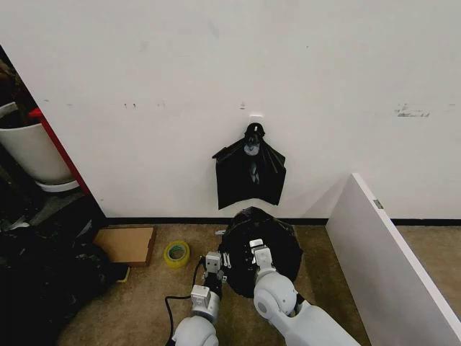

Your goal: Place the garbage bag over the trash bin.

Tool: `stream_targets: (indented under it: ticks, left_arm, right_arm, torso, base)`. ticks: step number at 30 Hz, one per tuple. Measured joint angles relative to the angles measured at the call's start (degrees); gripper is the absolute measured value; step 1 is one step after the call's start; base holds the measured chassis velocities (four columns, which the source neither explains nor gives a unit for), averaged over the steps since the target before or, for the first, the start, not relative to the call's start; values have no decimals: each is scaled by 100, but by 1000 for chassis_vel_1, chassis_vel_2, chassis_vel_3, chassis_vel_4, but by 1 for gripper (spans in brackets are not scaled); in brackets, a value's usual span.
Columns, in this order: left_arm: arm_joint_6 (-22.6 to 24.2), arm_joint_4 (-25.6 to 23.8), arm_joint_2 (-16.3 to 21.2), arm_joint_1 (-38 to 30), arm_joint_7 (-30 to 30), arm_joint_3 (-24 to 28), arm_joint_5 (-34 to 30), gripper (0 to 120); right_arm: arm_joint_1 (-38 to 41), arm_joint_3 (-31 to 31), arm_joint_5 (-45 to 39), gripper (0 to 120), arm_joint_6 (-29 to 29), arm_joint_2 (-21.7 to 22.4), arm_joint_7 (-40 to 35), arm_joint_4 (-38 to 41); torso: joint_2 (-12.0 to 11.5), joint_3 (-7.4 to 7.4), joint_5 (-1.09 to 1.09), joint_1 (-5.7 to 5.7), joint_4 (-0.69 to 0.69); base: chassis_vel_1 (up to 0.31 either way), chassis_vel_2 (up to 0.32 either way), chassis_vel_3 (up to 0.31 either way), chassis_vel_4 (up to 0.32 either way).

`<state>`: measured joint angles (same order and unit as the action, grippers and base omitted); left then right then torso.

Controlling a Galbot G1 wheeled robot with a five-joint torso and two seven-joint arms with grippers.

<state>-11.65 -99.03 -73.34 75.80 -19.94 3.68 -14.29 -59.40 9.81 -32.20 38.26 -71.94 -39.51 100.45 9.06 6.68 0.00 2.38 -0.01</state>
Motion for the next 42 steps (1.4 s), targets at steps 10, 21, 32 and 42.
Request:
stream_targets:
  ticks: [10,21,32,42]
  left_arm:
    - [-2,-44,-20,30,35,14,24,1]
    - [-28,-89,-14,150,72,20,95,1]
    - [-59,-120,-45,209,129,17,194,1]
    - [-104,-152,-17,304,183,48,308,0]
  right_arm:
    - [189,110,-84,0,51,-40,-129,-332]
    - [293,143,-73,0,49,-123,-155,-538]
    - [423,57,-89,0,99,-329,-313,-912]
    - [510,22,-64,0,15,-393,-342,-1141]
  torso:
    - [0,0,0,0,0]
    - [0,0,1,0,0]
    - [0,0,5,0,-3]
    - [0,0,5,0,-3]
  base:
    - [0,0,0,0]
    - [0,0,0,0]
    - [0,0,0,0]
    - [0,0,0,0]
